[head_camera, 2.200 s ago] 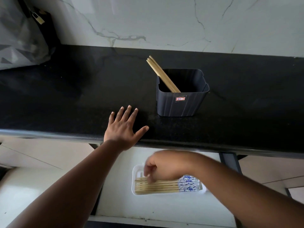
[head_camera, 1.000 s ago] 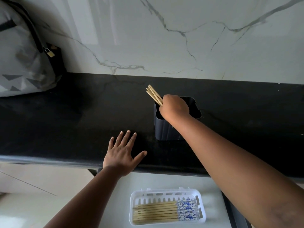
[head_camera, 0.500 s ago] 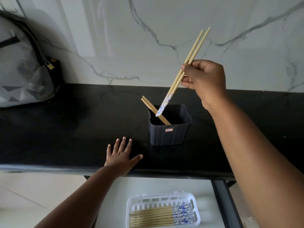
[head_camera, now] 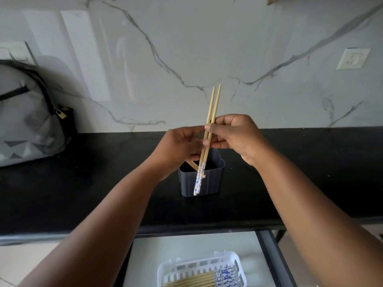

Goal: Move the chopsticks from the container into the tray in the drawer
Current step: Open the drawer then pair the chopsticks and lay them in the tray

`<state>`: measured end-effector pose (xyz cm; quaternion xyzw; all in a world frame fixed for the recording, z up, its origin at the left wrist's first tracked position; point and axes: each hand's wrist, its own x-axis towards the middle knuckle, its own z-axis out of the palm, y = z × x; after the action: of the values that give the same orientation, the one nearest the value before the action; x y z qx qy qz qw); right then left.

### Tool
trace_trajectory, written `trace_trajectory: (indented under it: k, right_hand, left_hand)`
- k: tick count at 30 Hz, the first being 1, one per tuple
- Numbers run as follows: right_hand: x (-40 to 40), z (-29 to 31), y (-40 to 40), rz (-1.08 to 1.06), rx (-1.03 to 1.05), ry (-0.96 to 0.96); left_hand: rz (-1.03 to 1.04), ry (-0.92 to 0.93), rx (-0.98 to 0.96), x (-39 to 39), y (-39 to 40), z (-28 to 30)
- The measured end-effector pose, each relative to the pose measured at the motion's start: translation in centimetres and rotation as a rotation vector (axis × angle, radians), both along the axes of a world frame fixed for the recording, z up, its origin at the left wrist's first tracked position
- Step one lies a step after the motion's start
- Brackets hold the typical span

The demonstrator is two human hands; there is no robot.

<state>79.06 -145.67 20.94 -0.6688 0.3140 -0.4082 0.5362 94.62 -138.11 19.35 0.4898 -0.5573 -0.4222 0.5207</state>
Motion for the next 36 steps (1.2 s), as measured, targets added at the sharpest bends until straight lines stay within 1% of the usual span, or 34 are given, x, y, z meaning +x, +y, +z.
trace_trajectory:
  k: [2,5,12,21,26,32,36]
  right_hand:
    - [-0.3,0.1,0.4,-0.015,0.015,0.0]
    - [-0.6,0.1,1.0,-0.032,0.015,0.018]
    - [-0.6,-0.3,2.3,-0.044,0.047,-0.032]
    - [-0.3,-0.6,3.4,-0.083,0.065,-0.076]
    - [0.0,-1.2,3.7,-0.107,0.048,-0.104]
    - [-0.1,-1.8,3.3,-0.138,0.039,-0.037]
    - [-0.7,-2.4,2.9,-0.121,0.124,0.025]
  left_hand:
    - [0.022,-0.019,0.029,-0.8,0.3,-0.1]
    - [0.052,-0.027,0.024,-1.5,0.4,-0.5]
    - [0.084,-0.02,0.043,-1.7,0.6,-1.1]
    - [0.107,-0.004,0.0,-1.9,0.8,-1.5]
    - [0.147,-0.03,-0.015,-2.0,0.5,-2.0]
    - [0.149,-0.079,-0.052,-2.5,0.6,-3.0]
    - [0.175,-0.124,-0.04,-2.7,0.4,-4.3]
